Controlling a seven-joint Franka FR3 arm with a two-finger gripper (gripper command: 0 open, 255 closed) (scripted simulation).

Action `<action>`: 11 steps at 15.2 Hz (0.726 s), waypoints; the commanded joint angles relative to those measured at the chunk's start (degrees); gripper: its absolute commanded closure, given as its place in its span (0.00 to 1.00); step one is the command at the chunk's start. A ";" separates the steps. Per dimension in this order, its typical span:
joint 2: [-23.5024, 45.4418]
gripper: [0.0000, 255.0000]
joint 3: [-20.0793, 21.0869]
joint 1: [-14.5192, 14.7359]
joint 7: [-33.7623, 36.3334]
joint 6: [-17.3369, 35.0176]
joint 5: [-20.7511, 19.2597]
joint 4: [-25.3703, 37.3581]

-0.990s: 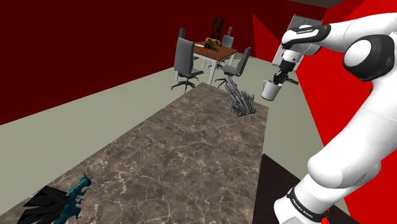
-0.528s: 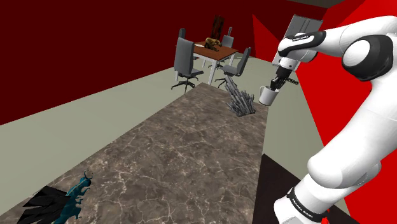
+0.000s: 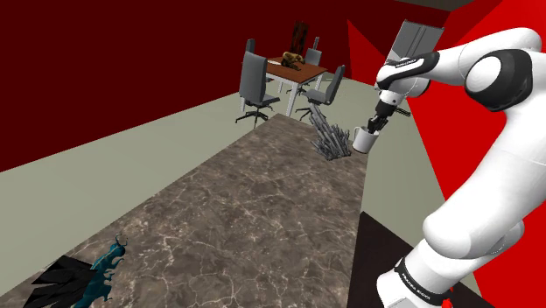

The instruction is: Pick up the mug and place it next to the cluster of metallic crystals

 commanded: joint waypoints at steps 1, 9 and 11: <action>0.45 1.00 0.03 -0.03 -0.22 1.32 0.25 -0.87; 2.92 1.00 0.26 -0.23 -1.35 6.91 1.60 -4.22; 3.65 1.00 0.34 -0.30 -1.67 8.27 2.01 -4.93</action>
